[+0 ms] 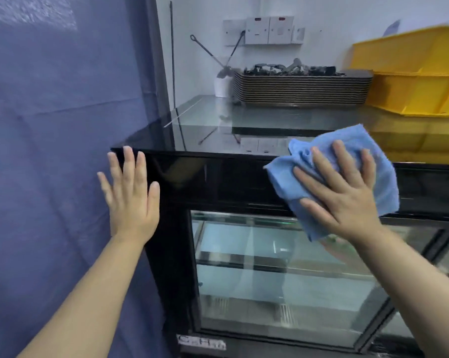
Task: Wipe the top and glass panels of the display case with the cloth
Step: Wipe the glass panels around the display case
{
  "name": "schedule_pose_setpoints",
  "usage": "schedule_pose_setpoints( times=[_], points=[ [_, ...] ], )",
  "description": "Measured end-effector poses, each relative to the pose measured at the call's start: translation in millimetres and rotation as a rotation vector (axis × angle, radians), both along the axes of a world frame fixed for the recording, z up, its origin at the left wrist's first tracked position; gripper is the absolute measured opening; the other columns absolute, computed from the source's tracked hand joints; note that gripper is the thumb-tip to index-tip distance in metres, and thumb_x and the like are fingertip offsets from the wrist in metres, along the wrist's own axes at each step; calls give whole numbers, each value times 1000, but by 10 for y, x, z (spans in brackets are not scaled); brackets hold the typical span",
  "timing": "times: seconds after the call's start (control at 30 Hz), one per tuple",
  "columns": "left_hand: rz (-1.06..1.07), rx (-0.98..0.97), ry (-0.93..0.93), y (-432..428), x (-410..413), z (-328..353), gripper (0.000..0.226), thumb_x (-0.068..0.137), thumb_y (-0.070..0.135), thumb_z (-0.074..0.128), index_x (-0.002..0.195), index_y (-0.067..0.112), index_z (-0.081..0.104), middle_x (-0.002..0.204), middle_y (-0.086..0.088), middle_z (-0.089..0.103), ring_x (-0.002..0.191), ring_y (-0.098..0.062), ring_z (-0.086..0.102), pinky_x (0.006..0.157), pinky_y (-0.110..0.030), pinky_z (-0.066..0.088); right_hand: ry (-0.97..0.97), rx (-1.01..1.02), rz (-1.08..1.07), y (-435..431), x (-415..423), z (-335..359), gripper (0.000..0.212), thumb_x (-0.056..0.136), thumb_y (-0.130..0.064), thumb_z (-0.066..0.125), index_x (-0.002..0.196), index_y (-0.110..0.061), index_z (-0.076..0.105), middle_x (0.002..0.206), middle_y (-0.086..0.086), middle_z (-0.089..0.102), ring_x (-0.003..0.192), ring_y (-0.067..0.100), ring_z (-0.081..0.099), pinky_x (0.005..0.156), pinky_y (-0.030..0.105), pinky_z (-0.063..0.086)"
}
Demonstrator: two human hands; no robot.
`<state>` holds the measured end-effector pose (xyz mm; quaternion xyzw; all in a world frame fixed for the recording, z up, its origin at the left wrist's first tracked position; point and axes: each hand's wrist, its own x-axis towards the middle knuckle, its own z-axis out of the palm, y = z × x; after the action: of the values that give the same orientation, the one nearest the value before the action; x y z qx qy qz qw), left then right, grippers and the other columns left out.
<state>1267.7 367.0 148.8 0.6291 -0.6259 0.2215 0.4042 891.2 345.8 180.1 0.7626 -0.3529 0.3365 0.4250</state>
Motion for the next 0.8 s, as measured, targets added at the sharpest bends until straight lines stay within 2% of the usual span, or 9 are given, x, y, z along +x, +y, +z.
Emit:
schedule_pose_setpoints(
  times=[0.1, 0.23, 0.33, 0.43, 0.53, 0.63, 0.7, 0.8],
  points=[
    [-46, -126, -58, -175, 239, 8, 56, 100, 30, 20, 150, 14, 0, 155, 12, -22, 143, -17, -21, 115, -44, -15, -16, -93, -41, -80, 719, -98, 51, 97, -53, 31, 144, -33, 36, 159, -6, 13, 147, 28, 9, 114, 52, -1],
    [-135, -261, -99, -387, 290, -18, 56, 101, 30, 18, 148, 27, -13, 154, 14, -26, 143, -18, -20, 115, -51, -10, -49, -145, -88, -162, 1776, -129, 49, 94, -47, 45, 142, -36, 41, 152, -5, 27, 144, 30, 15, 115, 52, 2],
    [-146, -298, -97, -438, 274, -4, 57, 101, 30, 17, 147, 27, -16, 153, 13, -28, 142, -18, -24, 113, -50, -14, -70, -198, -152, -210, 1556, -194, 52, 93, -49, 48, 142, -37, 38, 155, -6, 23, 147, 27, 10, 115, 51, 3],
    [-165, -320, -137, -383, 289, -48, 59, 101, 29, 20, 148, 23, -15, 153, 10, -29, 141, -20, -25, 113, -50, -14, -117, -231, -249, -151, 960, -327, 58, 94, -50, 45, 147, -33, 28, 160, -2, 6, 147, 30, 3, 115, 54, 4],
    [-216, -329, -158, -410, 241, -197, 58, 101, 31, 19, 149, 22, -12, 154, 7, -27, 142, -20, -25, 115, -48, -14, -188, -208, -287, -169, 975, -327, 50, 95, -49, 40, 142, -33, 31, 161, 1, -2, 147, 34, -3, 113, 57, 1],
    [-245, -376, -113, -525, 188, -277, 58, 101, 30, 20, 149, 23, -11, 154, 8, -26, 142, -19, -24, 116, -48, -11, -261, -187, -256, -246, 1529, -343, 52, 93, -50, 41, 142, -34, 34, 156, 9, 10, 142, 40, 6, 113, 59, 1],
    [-279, -416, -97, -561, 180, -277, 57, 101, 29, 21, 149, 23, -9, 155, 9, -24, 142, -19, -21, 117, -49, -7, -280, -198, -222, -241, 1835, -399, 55, 93, -51, 42, 144, -34, 32, 156, 7, 20, 141, 40, 11, 113, 59, 4],
    [-296, -420, -86, -504, 200, -304, 55, 101, 25, 25, 150, 10, 4, 158, -9, -9, 143, -21, -19, 116, -50, -7, -208, -229, -170, -190, 1813, -445, 53, 95, -53, 40, 144, -35, 34, 154, 3, 22, 141, 37, 20, 112, 60, 14]
  ],
)
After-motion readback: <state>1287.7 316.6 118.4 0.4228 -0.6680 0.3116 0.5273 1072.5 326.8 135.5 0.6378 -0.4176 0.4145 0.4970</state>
